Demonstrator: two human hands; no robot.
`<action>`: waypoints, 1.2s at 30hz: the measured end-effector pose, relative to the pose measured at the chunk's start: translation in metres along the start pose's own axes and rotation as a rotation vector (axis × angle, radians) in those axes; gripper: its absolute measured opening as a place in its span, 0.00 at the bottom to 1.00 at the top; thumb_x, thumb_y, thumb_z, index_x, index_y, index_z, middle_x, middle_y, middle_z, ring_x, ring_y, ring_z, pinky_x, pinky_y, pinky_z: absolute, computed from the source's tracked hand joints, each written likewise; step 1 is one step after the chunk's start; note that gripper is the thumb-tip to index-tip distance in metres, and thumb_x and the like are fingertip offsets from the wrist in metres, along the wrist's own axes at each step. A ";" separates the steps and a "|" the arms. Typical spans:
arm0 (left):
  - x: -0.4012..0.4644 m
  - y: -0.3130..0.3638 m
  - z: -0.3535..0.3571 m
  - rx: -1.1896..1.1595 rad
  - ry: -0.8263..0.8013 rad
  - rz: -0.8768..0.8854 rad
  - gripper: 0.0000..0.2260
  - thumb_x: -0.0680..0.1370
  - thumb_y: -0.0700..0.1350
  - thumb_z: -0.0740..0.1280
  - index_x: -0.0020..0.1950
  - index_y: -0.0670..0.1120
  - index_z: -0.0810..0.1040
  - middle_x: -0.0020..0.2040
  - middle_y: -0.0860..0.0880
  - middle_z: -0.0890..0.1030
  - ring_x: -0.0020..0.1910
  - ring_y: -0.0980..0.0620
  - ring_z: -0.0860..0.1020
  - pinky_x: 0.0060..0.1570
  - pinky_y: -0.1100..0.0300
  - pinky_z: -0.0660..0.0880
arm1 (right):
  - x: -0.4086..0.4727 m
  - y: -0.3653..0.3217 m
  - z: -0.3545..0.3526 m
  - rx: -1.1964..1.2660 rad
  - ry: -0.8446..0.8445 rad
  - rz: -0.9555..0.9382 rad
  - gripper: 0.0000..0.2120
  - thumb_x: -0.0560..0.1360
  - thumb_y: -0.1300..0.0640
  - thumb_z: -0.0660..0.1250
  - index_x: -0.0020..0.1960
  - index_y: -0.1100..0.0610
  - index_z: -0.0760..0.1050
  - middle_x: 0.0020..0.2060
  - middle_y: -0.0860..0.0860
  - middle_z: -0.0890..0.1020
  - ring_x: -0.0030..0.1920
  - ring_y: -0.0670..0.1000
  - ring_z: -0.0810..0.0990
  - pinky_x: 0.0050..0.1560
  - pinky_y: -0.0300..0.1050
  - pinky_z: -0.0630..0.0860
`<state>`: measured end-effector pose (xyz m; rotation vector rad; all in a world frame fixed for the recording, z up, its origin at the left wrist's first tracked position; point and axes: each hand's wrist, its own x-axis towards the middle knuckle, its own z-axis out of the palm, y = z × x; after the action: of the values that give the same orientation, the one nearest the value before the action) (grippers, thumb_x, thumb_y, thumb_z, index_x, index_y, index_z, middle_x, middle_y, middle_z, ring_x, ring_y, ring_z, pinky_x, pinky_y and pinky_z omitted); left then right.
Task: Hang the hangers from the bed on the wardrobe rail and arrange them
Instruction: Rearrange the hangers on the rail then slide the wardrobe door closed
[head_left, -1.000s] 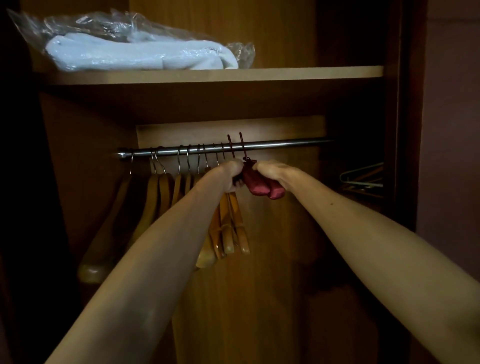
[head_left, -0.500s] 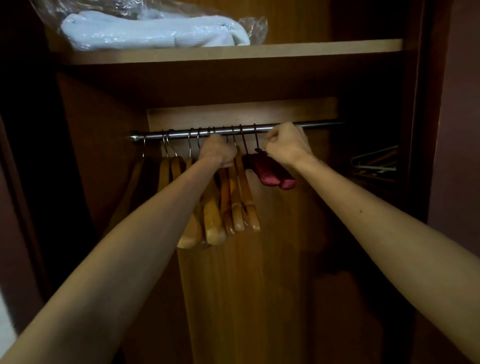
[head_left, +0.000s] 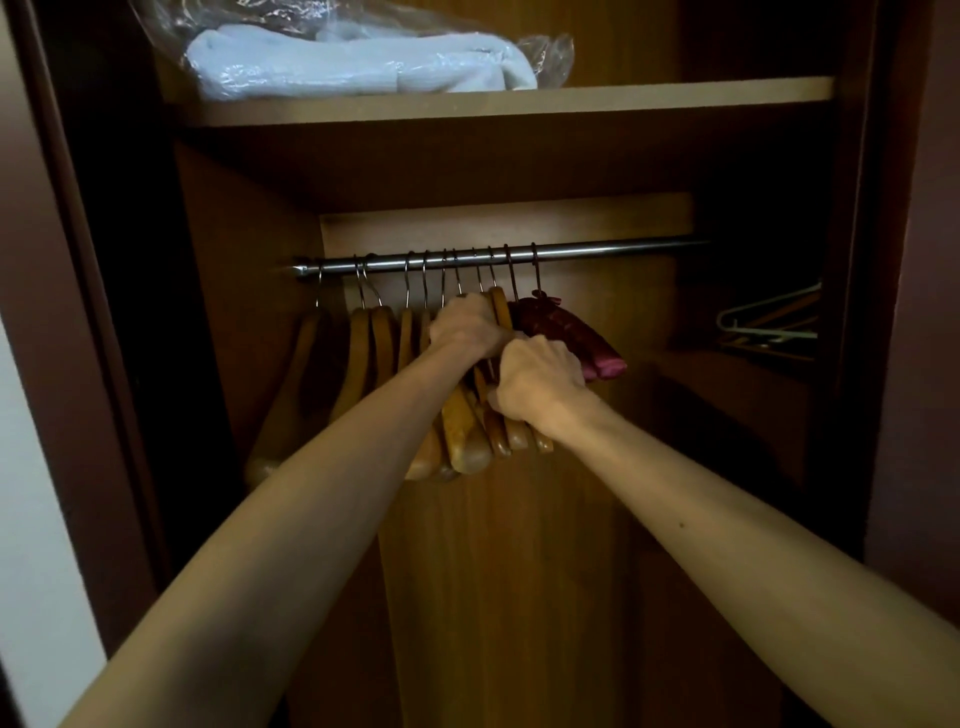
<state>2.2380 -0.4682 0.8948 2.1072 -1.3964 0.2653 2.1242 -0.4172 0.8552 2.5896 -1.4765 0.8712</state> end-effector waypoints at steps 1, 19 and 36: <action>-0.001 0.002 0.001 0.022 0.006 -0.005 0.21 0.73 0.62 0.73 0.51 0.44 0.80 0.48 0.46 0.81 0.47 0.48 0.81 0.41 0.55 0.76 | 0.000 0.002 0.001 0.013 -0.023 0.027 0.21 0.75 0.51 0.72 0.65 0.59 0.74 0.56 0.55 0.80 0.56 0.57 0.80 0.47 0.47 0.72; -0.006 0.027 0.021 0.326 0.022 0.004 0.25 0.80 0.58 0.62 0.72 0.45 0.69 0.59 0.45 0.79 0.57 0.46 0.79 0.46 0.54 0.70 | -0.008 0.029 0.028 -0.042 -0.027 -0.033 0.18 0.76 0.58 0.71 0.62 0.64 0.73 0.53 0.57 0.82 0.54 0.56 0.83 0.49 0.45 0.78; 0.026 0.046 -0.001 0.194 -0.253 -0.057 0.17 0.82 0.51 0.63 0.64 0.42 0.77 0.37 0.49 0.77 0.31 0.54 0.75 0.29 0.59 0.70 | 0.025 0.017 0.000 -0.003 0.021 -0.058 0.10 0.78 0.59 0.65 0.56 0.61 0.80 0.50 0.57 0.84 0.51 0.57 0.84 0.44 0.46 0.77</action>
<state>2.2087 -0.5005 0.9244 2.4041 -1.5014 0.1170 2.1207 -0.4465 0.8633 2.5988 -1.3886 0.8869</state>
